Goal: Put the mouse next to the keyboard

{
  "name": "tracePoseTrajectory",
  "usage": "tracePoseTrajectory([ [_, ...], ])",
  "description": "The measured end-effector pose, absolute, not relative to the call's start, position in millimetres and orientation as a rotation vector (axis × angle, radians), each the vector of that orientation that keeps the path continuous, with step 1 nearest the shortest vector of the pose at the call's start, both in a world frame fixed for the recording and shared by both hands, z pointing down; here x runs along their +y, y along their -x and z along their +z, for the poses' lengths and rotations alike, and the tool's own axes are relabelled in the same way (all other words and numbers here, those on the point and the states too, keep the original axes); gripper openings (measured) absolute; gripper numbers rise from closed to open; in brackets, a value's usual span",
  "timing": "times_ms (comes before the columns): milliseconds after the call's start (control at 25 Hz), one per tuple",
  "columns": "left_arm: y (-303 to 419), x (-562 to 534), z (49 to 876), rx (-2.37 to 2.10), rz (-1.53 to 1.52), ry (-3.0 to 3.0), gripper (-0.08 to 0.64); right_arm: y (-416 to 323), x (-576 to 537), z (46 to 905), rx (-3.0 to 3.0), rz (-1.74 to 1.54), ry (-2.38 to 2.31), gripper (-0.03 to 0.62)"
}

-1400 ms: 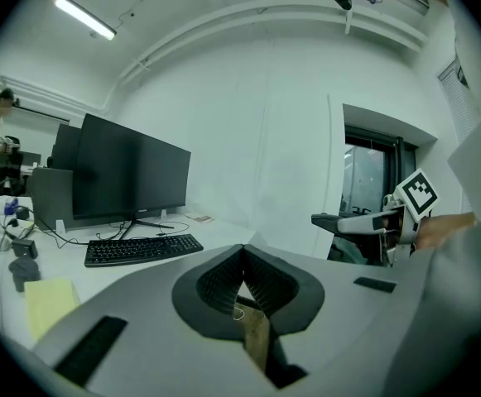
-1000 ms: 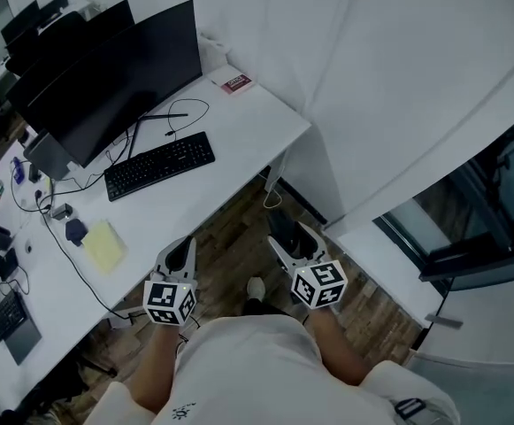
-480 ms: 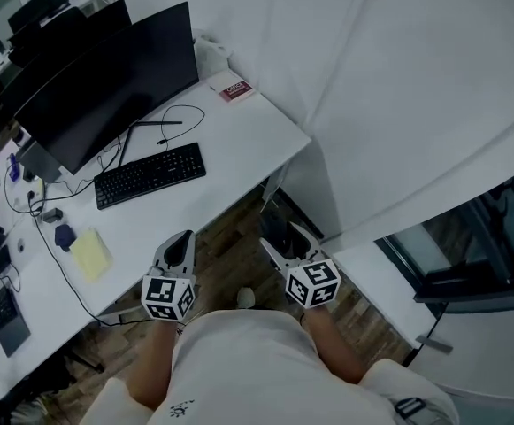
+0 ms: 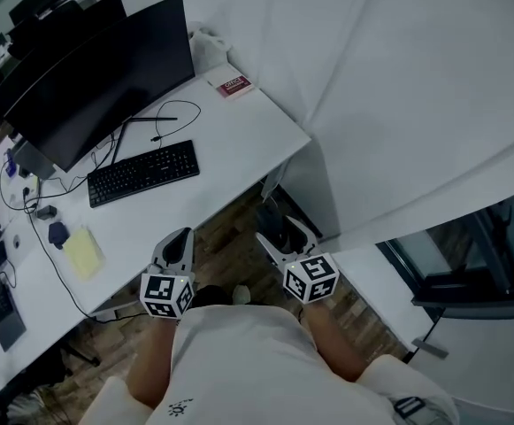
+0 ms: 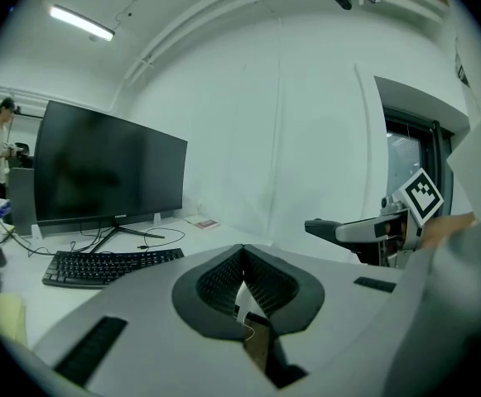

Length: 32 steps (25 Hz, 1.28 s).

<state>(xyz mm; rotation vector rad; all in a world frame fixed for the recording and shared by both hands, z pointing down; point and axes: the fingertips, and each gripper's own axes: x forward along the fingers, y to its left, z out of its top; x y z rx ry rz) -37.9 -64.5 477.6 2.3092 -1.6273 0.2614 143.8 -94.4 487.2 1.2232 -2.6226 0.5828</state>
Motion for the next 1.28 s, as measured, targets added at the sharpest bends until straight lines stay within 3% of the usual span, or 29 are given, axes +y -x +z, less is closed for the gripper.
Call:
tracePoseTrajectory([
  [1280, 62.0, -151.1, 498.5, -1.592, 0.260, -2.286, 0.011, -92.3, -186.4, 519.6, -2.561, 0.557, -1.179, 0.316],
])
